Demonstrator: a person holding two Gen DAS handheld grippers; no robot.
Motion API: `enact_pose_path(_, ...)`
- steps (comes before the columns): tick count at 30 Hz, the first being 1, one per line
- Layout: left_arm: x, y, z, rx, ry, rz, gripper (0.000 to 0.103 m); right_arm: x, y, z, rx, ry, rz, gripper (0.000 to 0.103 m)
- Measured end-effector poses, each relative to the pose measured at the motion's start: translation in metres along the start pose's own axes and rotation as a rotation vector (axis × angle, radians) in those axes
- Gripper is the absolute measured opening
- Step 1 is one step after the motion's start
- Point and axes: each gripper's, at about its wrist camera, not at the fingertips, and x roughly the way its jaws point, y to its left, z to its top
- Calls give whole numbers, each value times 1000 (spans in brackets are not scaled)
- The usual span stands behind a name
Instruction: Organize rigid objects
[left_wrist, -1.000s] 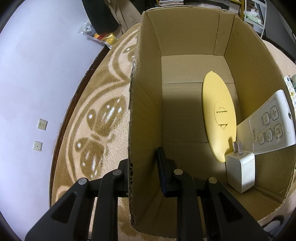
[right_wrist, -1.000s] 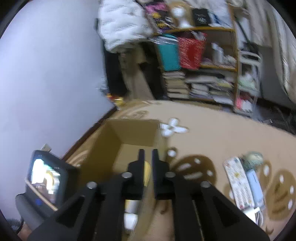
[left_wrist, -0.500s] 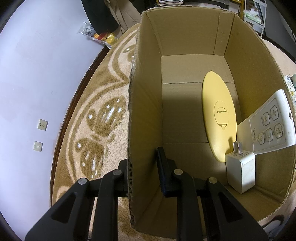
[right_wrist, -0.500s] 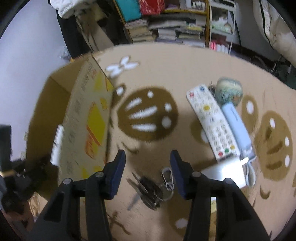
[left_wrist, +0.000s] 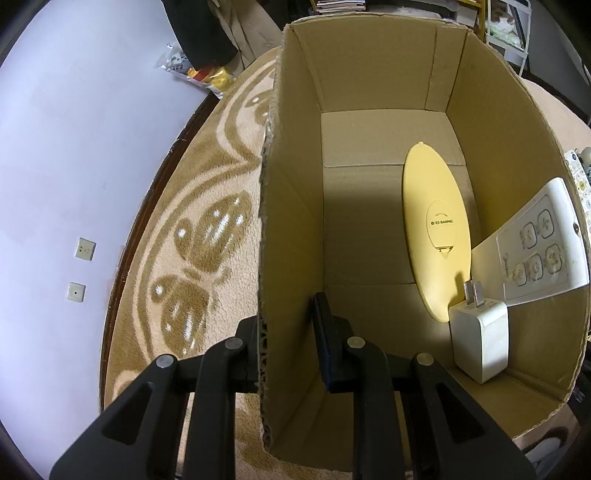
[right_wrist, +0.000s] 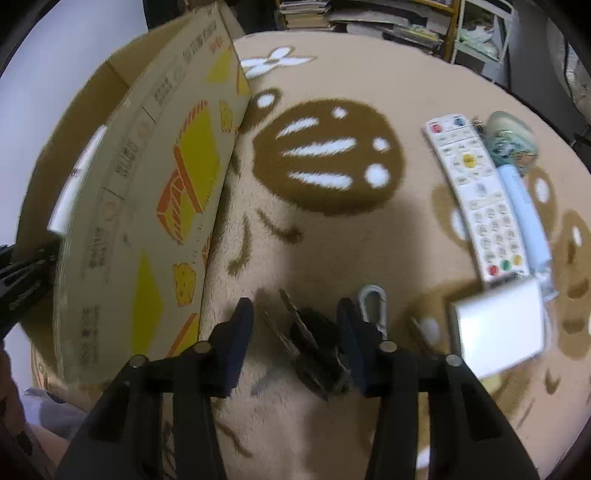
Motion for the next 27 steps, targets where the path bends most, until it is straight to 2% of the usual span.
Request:
enact_pose_path(1, 0, 1, 0, 0, 0, -1, 21, 1, 1, 0, -7, -15, -28, 15)
enact_pose_path(3, 0, 1, 0, 0, 0, -1, 21, -5, -1, 2, 9, -54, -58, 2)
enact_pose_path(8, 1, 3, 1, -4, 4, -7, 21, -44, -5, 7, 40, -247, -53, 2)
enact_pose_path(13, 1, 4, 1, -1, 2, -4, 21, -68, -9, 15, 104, -341, 28, 2)
enact_pose_path(20, 2, 2, 1, -2, 5, -4, 21, -127, 11, 34, 57, -540, 48, 2)
enact_pose_path(27, 1, 0, 1, 1, 2, -4, 20, -167, 36, 55, -5, -651, 107, 2)
